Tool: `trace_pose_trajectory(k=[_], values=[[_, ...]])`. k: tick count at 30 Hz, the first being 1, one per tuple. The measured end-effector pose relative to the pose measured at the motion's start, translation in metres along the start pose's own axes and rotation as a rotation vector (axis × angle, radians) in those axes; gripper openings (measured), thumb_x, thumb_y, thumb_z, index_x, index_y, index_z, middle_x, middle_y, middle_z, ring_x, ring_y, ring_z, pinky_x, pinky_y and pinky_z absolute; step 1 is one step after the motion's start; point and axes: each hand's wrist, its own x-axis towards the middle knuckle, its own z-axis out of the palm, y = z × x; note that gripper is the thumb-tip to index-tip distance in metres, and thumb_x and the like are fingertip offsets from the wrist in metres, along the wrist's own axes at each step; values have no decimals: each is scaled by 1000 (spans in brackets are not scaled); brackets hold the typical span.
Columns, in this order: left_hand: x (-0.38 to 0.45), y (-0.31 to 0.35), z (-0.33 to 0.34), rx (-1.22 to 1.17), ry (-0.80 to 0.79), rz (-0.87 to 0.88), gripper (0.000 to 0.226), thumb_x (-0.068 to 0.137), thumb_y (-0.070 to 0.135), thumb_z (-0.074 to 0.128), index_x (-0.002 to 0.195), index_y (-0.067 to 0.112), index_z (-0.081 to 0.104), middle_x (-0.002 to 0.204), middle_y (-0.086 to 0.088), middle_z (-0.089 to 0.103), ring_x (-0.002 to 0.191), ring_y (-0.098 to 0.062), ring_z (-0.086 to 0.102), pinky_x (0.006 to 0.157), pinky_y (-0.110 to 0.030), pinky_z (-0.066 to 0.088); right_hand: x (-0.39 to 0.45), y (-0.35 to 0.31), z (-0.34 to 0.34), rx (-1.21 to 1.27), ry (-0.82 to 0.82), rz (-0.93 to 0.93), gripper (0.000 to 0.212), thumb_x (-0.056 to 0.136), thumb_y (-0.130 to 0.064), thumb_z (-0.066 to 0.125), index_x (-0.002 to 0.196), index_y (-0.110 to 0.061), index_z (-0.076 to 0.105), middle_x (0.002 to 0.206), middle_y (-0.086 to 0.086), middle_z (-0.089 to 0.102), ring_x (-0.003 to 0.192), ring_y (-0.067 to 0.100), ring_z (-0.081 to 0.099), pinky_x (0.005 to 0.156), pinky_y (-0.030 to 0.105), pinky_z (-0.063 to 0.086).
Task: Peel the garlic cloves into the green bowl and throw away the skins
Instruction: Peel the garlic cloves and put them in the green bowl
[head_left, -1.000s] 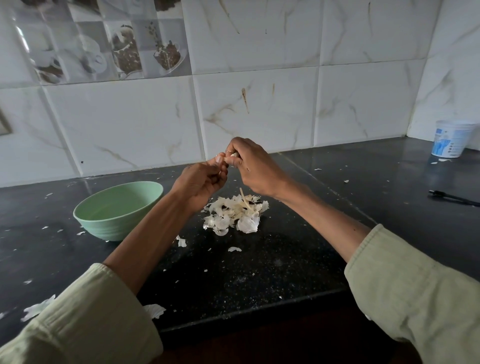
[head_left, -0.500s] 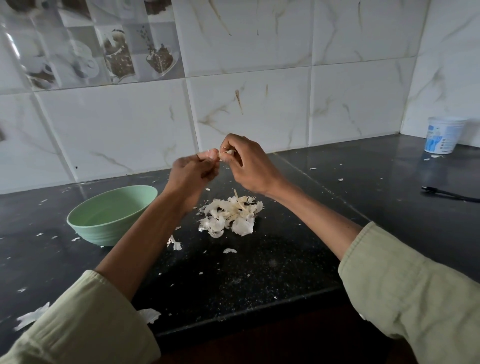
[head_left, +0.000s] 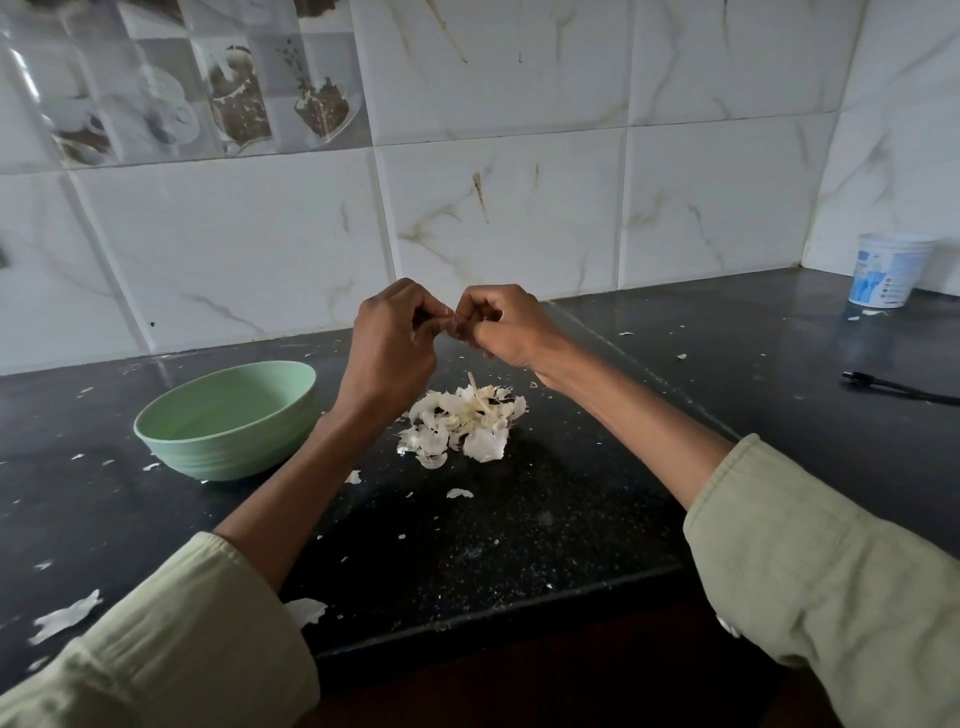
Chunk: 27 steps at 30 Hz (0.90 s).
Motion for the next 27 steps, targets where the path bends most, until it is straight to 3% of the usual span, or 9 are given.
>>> trace_pose_trajectory(k=[3,8,10,13,17,22,27], values=[[0,0,0,68,-27,59,13,90,-4,72,90,8,73,90,2,69,78,-8,64,70,-30,54,0,-3,-2,112,-54,125,14,86,-4,67,78,-14,72,76,6,67,68,12,57,60,25,49],[-2,0,4,247,-142,197,30,81,-20,63,93,7,66,94,-4,65,87,-21,59,72,-41,52,3,0,-4,316,-151,417,11,86,-7,69,76,-12,72,77,3,63,60,9,48,53,21,38],[-2,-2,5,160,-120,94,18,90,-9,68,95,9,68,94,0,68,84,-16,64,72,-37,56,2,2,-6,351,-175,414,12,88,-5,68,78,-10,70,75,2,62,60,9,48,54,20,39],[-3,-4,3,-199,-60,-229,7,99,12,71,106,13,72,94,3,75,81,-9,70,73,-20,57,4,-1,-8,446,-189,324,12,93,-6,68,82,-11,67,74,1,61,61,8,51,57,20,43],[-6,-13,3,-491,-93,-328,19,98,9,72,115,0,73,92,-13,78,81,-17,75,79,-27,62,6,2,-3,455,-198,312,13,94,-10,68,81,-13,66,70,-1,60,58,7,53,53,18,46],[-9,-15,4,-498,-120,-329,15,95,7,74,107,-1,76,89,-14,79,80,-20,74,82,-32,63,6,8,-1,479,-193,398,7,92,-11,67,86,-12,65,69,-1,60,55,7,50,48,17,46],[-7,-11,4,-250,-125,-222,4,95,7,76,99,6,75,80,-2,77,72,-12,75,70,-21,60,6,10,2,484,-176,483,11,93,-12,60,82,-13,62,64,-1,56,53,8,46,47,19,41]])
